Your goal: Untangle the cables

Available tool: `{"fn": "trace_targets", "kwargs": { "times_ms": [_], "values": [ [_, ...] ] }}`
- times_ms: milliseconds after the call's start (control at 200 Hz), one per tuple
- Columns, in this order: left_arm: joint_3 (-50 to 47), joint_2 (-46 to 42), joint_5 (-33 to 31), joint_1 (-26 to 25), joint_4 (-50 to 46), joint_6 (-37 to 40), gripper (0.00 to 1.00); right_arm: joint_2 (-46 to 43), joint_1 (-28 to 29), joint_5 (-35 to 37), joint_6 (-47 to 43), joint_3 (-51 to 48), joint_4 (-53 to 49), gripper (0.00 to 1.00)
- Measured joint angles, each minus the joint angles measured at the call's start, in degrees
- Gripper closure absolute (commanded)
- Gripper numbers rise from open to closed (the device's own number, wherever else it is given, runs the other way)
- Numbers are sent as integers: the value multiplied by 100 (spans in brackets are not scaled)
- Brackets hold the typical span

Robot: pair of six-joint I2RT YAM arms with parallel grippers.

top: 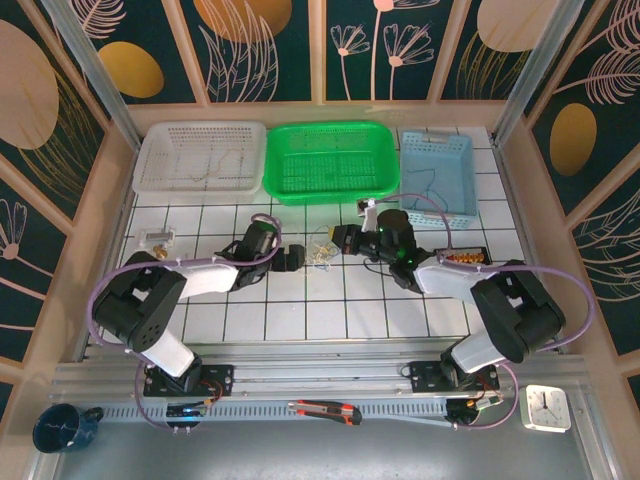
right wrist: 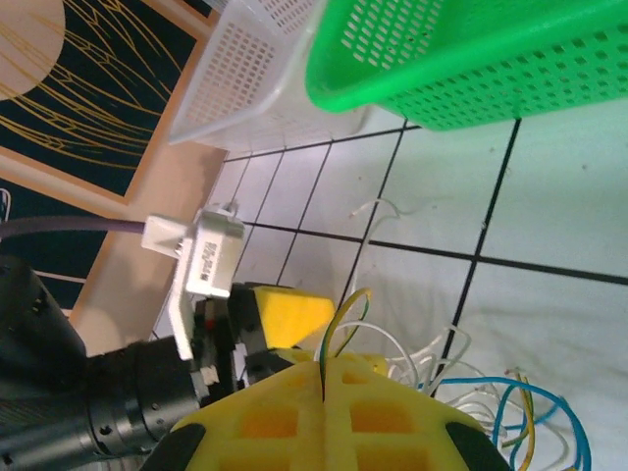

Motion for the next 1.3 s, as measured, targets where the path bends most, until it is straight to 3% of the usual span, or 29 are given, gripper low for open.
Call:
{"fn": "trace_targets", "kwargs": {
  "times_ms": [220,415,786,1071,1301],
  "values": [
    [-4,-748,144,39,-70,-136,1,-17,0,76,-83,-457,592,100],
    [133,-1204,841,111,-44,-581,1,-20,7,160,-81,-686,1029,100],
    [422,-1211,2509,87,1547,-2229,1,-39,120,310,-83,-713,1268,100],
    [195,-903,2828,-81,2728,-3265,1,-39,175,415,-109,-675,1259,100],
    [94,-575,2940,-162,3161,-3657,1,-39,212,483,-190,-509,1246,100]
  ]
}}
